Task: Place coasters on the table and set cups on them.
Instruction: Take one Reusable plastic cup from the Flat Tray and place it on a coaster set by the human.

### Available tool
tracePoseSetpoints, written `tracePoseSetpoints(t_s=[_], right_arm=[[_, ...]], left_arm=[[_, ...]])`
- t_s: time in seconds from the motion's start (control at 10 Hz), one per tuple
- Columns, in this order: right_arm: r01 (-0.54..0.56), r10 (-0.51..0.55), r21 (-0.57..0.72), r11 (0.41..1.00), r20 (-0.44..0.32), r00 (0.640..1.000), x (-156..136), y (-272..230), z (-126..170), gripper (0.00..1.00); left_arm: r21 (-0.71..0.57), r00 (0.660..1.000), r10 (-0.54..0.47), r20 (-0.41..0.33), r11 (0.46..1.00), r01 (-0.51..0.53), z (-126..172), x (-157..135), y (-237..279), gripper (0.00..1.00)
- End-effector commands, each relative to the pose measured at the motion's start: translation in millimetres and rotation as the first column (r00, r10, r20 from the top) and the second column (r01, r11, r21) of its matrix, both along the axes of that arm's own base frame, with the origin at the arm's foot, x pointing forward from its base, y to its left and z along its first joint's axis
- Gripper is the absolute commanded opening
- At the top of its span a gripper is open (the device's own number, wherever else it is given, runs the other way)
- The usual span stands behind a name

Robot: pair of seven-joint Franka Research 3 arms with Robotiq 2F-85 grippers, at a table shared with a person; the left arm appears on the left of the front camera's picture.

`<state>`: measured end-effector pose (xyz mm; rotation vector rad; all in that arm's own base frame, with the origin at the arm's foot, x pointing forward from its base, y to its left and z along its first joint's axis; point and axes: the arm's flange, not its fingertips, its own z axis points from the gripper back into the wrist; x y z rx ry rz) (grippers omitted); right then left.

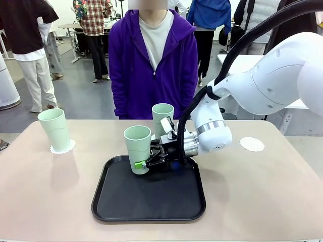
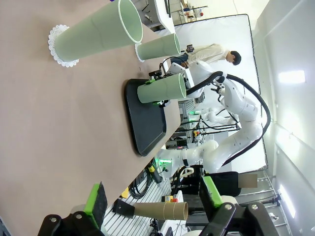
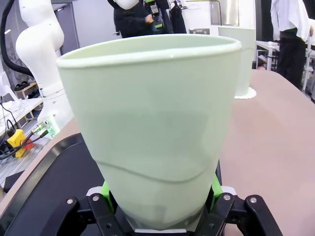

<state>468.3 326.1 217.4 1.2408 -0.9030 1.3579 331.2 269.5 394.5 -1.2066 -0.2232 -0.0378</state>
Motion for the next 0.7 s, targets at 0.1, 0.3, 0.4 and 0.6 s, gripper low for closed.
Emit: tracePoseSetpoints(t_s=[0.1,0.3,0.4,0.6], right_arm=[[0.119,-0.121,-0.047,0.992,-0.045,0.992,-23.1,-12.3,74.4,0.22],[0.182,-0.184,-0.068,0.981,-0.019,0.983,-32.7,-26.7,144.2,0.22],[0.225,-0.225,-0.063,0.972,0.005,0.974,-32.6,-36.7,177.3,0.22],[0.297,-0.296,-0.042,0.954,0.028,0.955,-31.6,-52.5,220.2,0.22]], left_arm=[[0.000,1.000,0.000,0.007,1.000,0.000,0.5,-1.2,1.0,1.00],[0.000,1.000,0.000,0.007,1.000,0.000,0.5,-1.2,1.0,1.00],[0.000,1.000,0.000,0.007,1.000,0.000,0.5,-1.2,1.0,1.00],[0.000,1.000,0.000,0.007,1.000,0.000,0.5,-1.2,1.0,1.00]])
